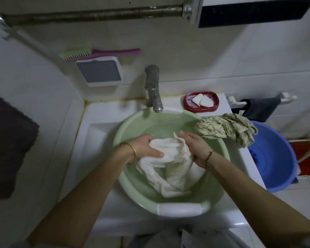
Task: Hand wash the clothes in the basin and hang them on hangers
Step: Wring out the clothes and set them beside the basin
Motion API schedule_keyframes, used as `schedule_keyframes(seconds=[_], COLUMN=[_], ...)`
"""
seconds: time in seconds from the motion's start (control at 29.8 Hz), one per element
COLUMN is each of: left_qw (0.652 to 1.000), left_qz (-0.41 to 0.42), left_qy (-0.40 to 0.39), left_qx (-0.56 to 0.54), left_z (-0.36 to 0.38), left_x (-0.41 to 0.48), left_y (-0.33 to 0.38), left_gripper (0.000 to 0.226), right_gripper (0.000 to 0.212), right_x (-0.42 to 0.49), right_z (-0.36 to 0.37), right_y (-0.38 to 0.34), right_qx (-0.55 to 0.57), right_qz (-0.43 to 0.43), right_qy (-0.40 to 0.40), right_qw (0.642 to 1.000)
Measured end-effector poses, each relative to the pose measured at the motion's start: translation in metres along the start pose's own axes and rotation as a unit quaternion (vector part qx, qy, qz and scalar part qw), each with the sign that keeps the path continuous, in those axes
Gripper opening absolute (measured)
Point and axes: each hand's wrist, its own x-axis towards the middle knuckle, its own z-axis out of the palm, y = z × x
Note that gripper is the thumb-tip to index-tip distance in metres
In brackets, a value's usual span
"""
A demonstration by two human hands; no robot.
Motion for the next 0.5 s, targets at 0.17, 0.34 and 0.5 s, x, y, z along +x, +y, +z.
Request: schedule_keyframes(seconds=[0.17,0.34,0.5], left_qw=[0.993,0.925,0.979], left_qz=[-0.035,-0.013,0.032], left_qy=[-0.115,-0.116,-0.035], left_qx=[-0.009,0.361,0.196], left_z=[-0.029,-0.021,-0.023], left_x=[-0.019,-0.015,-0.013], left_y=[0.031,0.04,0.036], left_gripper=[0.027,0.021,0.017], right_gripper=[0.051,0.019,0.034], right_x=[-0.025,-0.027,-0.03], right_z=[-0.018,-0.018,-0.018], right_y=[-0.031,-0.039,-0.036], right_qx=[-0.492,-0.434,-0.064], right_qz=[-0.013,-0.029,0.053], right_qy=[-0.193,-0.131,-0.123], right_qw=[0.849,0.891,0.989])
